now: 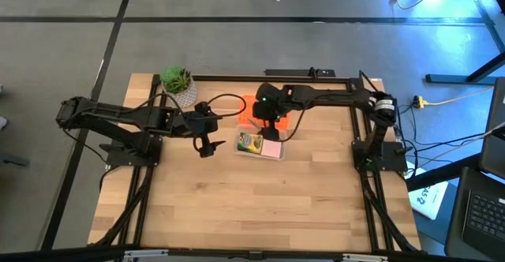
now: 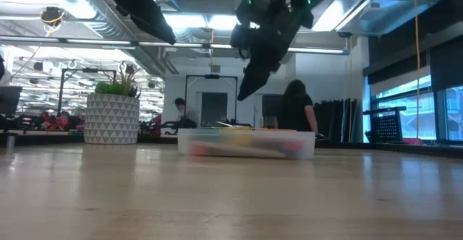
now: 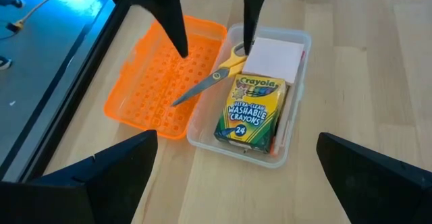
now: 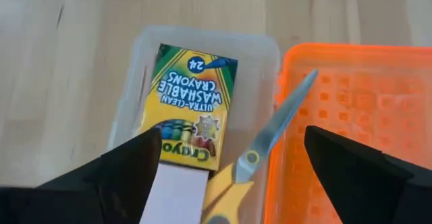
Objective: Pack school essentials
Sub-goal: Adjust the yellow scissors
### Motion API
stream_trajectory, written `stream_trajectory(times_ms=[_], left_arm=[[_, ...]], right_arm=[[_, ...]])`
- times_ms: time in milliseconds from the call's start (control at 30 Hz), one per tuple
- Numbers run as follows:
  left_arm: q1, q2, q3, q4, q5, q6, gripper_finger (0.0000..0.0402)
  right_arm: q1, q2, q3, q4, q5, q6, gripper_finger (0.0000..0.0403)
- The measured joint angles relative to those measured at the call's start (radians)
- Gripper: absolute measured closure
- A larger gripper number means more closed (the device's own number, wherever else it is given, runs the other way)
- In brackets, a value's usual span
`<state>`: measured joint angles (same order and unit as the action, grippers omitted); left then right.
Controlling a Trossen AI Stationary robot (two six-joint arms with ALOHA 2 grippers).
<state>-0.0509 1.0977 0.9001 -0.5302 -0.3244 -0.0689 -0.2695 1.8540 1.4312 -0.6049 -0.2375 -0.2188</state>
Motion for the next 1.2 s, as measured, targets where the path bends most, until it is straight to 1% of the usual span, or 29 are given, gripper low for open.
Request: stream_trajectory(times_ms=[133,300,400,467,833,1000,1100,1200], left_arm=[[0.000,0.000,0.000,0.000,0.000,0.000,0.0002],[0.000,0.000,0.000,0.000,0.000,0.000,0.0002],[0.000,0.000,0.000,0.000,0.000,0.000,0.0002],[0.000,0.000,0.000,0.000,0.000,0.000,0.0002],[0.000,0.000,0.000,0.001,0.000,0.000,0.0002],[0.000,0.000,0.000,0.001,0.000,0.000,0.0002],[0.000,0.000,0.000,0.001,0.000,0.000,0.0002],[0.000,0.000,0.000,0.001,0.000,0.000,0.0002]], right_arm=[[-0.019,0.000,-0.065,0.123,-0.041,0.043,0.0037],[-0.015,0.007,-0.095,0.156,-0.049,0.056,0.0037],[-0.016,0.011,-0.137,0.219,-0.046,0.057,0.0037],[-0.015,0.011,-0.160,0.280,-0.023,0.062,0.0037],[-0.014,0.028,-0.164,0.306,-0.010,0.079,0.0037],[-0.014,0.052,-0.165,0.320,0.035,0.081,0.0037],[-0.014,0.058,-0.165,0.323,0.030,0.083,0.0037],[-0.013,0.059,-0.165,0.329,-0.019,0.084,0.0037]])
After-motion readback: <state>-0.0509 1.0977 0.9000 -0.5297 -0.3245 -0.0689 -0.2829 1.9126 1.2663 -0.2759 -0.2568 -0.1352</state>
